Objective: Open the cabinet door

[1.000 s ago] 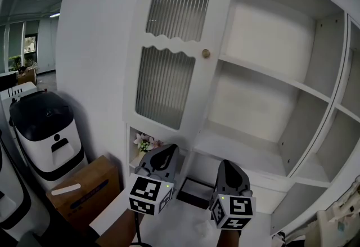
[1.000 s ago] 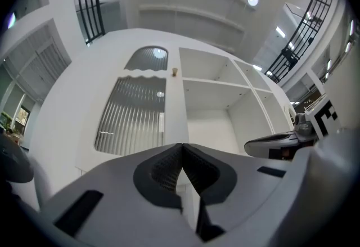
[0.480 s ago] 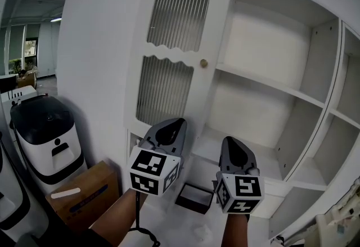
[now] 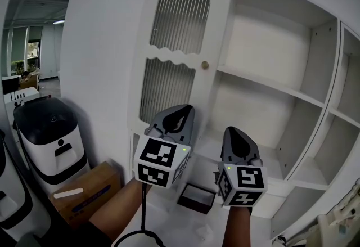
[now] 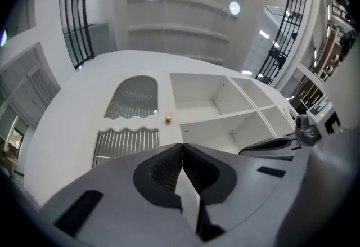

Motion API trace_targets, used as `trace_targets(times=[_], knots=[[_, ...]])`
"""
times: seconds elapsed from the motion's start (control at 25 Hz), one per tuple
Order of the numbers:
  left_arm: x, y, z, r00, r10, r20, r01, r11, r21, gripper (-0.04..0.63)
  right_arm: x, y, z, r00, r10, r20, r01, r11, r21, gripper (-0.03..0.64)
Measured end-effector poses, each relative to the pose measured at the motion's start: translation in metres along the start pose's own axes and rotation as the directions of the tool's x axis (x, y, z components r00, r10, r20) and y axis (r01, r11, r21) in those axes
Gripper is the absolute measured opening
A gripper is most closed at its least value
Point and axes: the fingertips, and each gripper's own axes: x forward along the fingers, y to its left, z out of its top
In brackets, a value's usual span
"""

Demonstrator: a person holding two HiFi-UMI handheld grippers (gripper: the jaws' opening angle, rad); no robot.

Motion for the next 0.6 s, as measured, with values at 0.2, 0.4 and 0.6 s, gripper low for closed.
trace_targets(times=[0.2,0.4,0.6], knots=[[0.000,-0.003,0.006,1.000,-0.009,0.026,0.009,1.000,0.008,0.009,-0.001,-0.001,-0.004,1.000,0.002,-0.015,-0.002,1.000,-0.001,0.020],[0.016,-0.003,0.013,0.999,-0.029,0.022,0.028,0.999,0.043,0.011,-0.003,-0.006,-0.007,1.000,-0.003,-0.026,0.003,1.000,0.000,0.020],[0.039,0.004,0.030,0.998,-0.051,0.045,0.049,0.998,0.038,0.147,-0.006,-0.008,-0.008,1.000,-0.001,-0.030,0.001,1.000,-0.016,0.020]])
